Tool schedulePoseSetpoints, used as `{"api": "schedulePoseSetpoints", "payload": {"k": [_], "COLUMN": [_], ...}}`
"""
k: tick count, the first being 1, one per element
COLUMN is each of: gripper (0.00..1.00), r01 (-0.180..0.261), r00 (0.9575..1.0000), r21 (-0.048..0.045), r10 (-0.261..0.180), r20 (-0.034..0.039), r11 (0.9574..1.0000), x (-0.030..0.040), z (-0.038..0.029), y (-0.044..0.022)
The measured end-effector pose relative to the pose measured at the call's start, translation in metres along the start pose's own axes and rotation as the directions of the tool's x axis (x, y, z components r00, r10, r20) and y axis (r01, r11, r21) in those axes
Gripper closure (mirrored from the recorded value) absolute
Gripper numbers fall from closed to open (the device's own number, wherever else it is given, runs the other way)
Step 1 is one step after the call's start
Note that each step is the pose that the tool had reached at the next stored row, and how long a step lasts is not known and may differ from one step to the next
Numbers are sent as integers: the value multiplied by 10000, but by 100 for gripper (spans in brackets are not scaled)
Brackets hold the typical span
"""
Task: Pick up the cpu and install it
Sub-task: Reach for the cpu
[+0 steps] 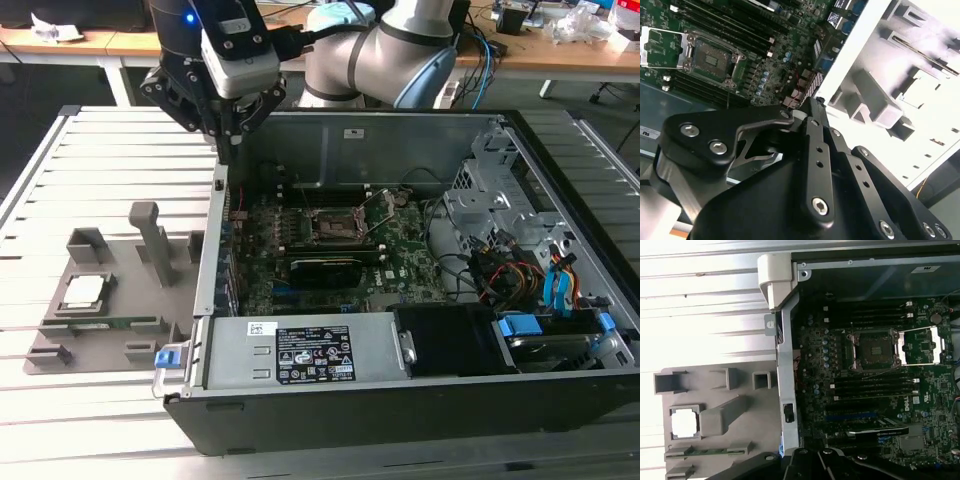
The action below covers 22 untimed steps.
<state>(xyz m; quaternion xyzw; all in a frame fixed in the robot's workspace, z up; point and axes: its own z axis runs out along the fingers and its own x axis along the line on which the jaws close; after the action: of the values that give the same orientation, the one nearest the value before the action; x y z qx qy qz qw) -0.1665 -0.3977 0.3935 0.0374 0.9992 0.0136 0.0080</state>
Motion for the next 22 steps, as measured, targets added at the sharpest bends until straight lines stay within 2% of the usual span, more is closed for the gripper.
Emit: {"api": "schedulePoseSetpoints", "payload": {"k": [3, 6, 18, 22], "gripper": [89, 89, 89, 89], "r01": [0, 0, 0, 0], "r00": [10000, 10000, 10000, 10000], "r21": [0, 0, 0, 0], "r10": [0, 0, 0, 0], "r20": [0, 0, 1, 1], "r11": [10000, 10000, 10000, 10000], "x": [31, 91, 203, 289], "z": [-1, -1, -3, -5], "y": [-2, -7, -15, -22]}}
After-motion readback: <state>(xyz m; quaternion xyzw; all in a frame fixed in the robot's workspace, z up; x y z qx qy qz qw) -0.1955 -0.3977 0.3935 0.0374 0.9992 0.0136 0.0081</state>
